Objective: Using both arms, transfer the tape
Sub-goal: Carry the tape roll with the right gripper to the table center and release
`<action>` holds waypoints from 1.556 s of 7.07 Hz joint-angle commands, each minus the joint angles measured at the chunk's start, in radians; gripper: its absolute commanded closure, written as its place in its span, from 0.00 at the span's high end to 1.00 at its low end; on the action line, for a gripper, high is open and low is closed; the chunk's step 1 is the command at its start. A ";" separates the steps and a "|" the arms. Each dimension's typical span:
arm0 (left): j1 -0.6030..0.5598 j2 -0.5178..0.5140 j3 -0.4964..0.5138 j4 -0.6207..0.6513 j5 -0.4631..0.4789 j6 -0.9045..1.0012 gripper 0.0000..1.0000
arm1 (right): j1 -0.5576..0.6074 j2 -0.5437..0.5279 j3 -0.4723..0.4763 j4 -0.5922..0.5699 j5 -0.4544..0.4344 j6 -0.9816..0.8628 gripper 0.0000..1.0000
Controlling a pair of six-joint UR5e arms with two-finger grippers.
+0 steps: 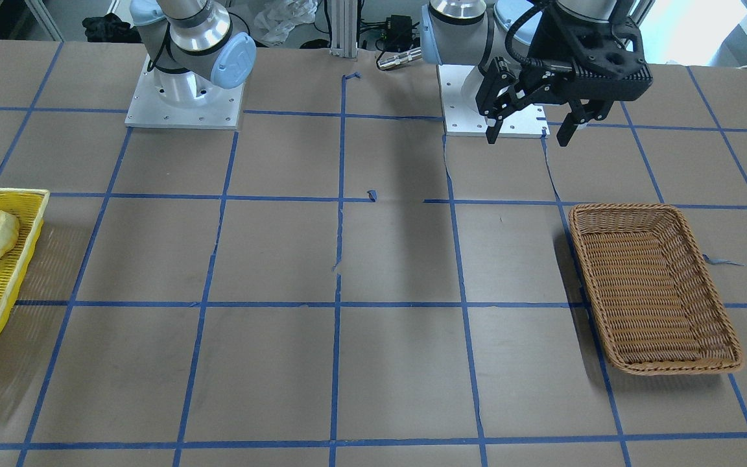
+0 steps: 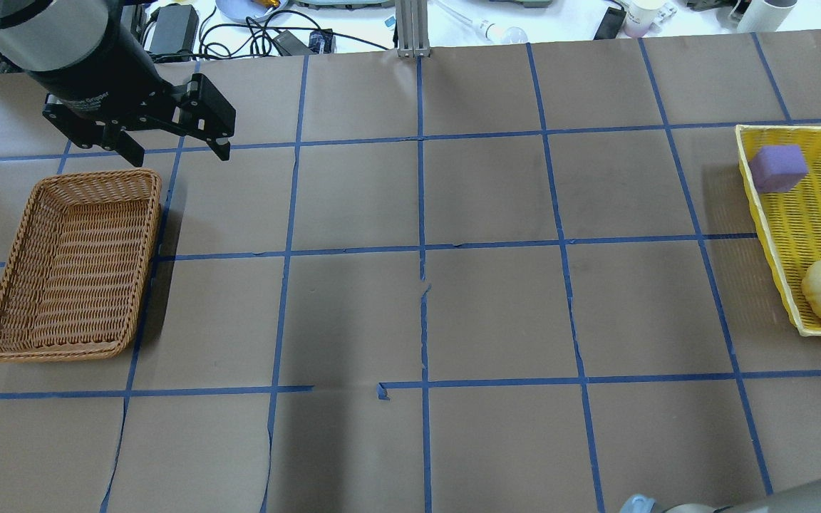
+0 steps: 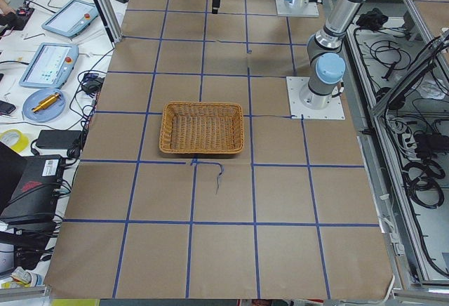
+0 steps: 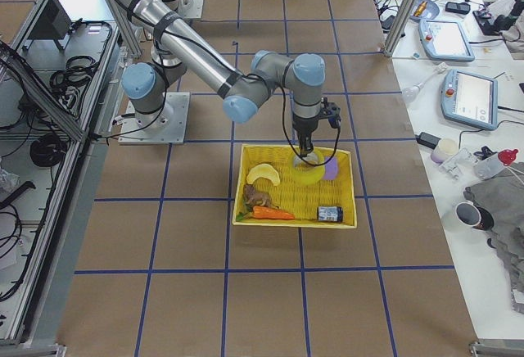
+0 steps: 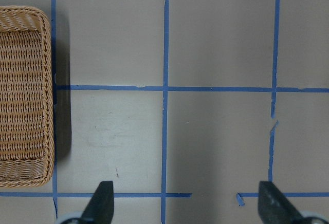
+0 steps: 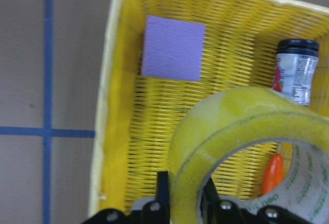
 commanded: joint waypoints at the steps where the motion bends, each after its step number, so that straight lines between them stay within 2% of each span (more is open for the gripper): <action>1: -0.001 0.001 -0.001 0.000 0.000 0.002 1.00 | 0.276 -0.027 0.000 0.063 0.018 0.338 0.00; 3: -0.001 -0.001 -0.002 0.000 0.000 0.008 1.00 | 0.588 0.010 -0.008 0.058 0.026 0.776 0.00; 4: 0.000 -0.004 -0.002 0.000 -0.001 0.018 1.00 | 0.729 0.095 -0.069 0.042 0.041 0.976 0.00; 5: 0.003 -0.010 -0.005 0.000 -0.001 0.023 1.00 | 0.817 0.220 -0.218 0.037 0.061 1.063 0.00; 6: 0.023 -0.022 -0.028 0.003 -0.005 0.020 1.00 | 0.862 0.345 -0.372 0.049 0.063 1.114 0.00; 7: 0.055 -0.039 -0.086 0.071 -0.055 0.028 1.00 | 0.894 0.416 -0.435 0.048 0.079 1.155 0.00; 9: 0.152 -0.061 -0.267 0.172 -0.081 0.200 1.00 | 0.908 0.471 -0.447 0.013 0.162 1.186 0.00; 10: 0.196 -0.087 -0.334 0.179 -0.163 0.283 1.00 | 0.911 0.494 -0.447 -0.014 0.187 1.190 0.00; 11: 0.200 -0.134 -0.369 0.227 -0.220 0.293 1.00 | 0.916 0.499 -0.445 -0.014 0.189 1.190 0.21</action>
